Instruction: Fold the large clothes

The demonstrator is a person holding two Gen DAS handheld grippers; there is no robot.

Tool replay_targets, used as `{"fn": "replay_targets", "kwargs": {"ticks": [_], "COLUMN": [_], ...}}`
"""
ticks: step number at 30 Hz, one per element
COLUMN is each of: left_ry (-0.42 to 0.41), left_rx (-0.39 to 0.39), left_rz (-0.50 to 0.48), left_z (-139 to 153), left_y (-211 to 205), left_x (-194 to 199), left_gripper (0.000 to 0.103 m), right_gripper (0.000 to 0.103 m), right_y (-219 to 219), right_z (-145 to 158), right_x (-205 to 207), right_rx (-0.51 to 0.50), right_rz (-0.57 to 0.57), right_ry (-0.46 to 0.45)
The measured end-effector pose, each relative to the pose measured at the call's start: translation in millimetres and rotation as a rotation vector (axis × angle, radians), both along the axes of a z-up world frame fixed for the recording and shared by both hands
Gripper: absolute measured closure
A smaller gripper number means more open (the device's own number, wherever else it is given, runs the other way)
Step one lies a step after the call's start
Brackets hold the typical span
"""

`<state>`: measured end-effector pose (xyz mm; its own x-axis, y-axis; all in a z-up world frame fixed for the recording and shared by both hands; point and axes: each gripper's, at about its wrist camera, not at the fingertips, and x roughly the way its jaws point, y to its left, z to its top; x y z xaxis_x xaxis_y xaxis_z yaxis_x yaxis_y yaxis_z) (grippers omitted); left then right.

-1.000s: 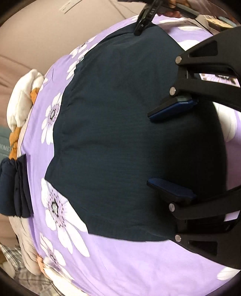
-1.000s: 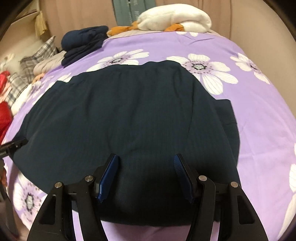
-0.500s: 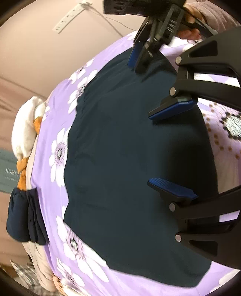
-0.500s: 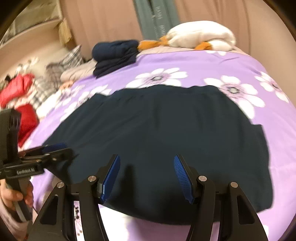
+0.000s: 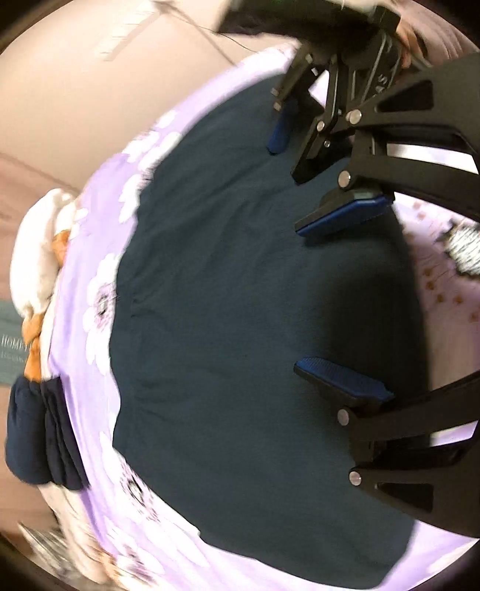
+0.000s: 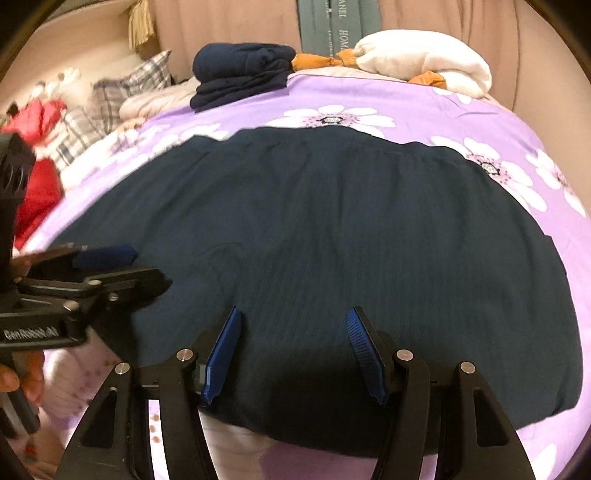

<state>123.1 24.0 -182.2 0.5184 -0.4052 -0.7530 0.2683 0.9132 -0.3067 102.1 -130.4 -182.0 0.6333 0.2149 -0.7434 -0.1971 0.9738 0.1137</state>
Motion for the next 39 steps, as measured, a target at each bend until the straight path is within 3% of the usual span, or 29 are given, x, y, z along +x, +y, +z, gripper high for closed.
{"fn": "replay_targets", "kwargs": {"ticks": [4,6,9,15,22,31,39], "left_ry": [-0.026,-0.03,-0.017,0.059,0.109,0.137,0.14], "left_rx": [-0.093,-0.126,-0.156,-0.306,-0.437,-0.548,-0.535], "left_rz": [0.101,0.167,0.268,0.446,0.491,0.51,0.493], "left_z": [23.7,29.4,30.4,14.3,1.8,-10.9,-16.3], "left_y": [43.1,67.5,102.4,158.5,171.9,185.5,177.6], "left_x": [-31.5,-48.7,-73.2,-99.4,-104.8,-95.6,-72.2], "left_gripper": [0.032,0.021,0.019,0.019,0.019,0.019,0.019], "right_gripper": [0.042,0.041,0.04,0.037,0.037,0.037,0.037], "right_y": [-17.1,-26.6,-33.4,-15.8,-15.2,-80.8,-137.9], "right_z": [15.8,23.2,27.7,34.5,31.6,19.4,4.0], "right_x": [-16.6,-26.2,-34.0,-39.8,-39.0,-58.0,-78.1], "right_rx": [0.104,0.158,0.222,0.224,0.226,0.308,0.396], "right_rz": [-0.042,-0.07,-0.091,-0.055,-0.066,-0.272,-0.428], "right_ry": [-0.017,-0.026,-0.022,-0.013,0.005,0.047,0.099]}}
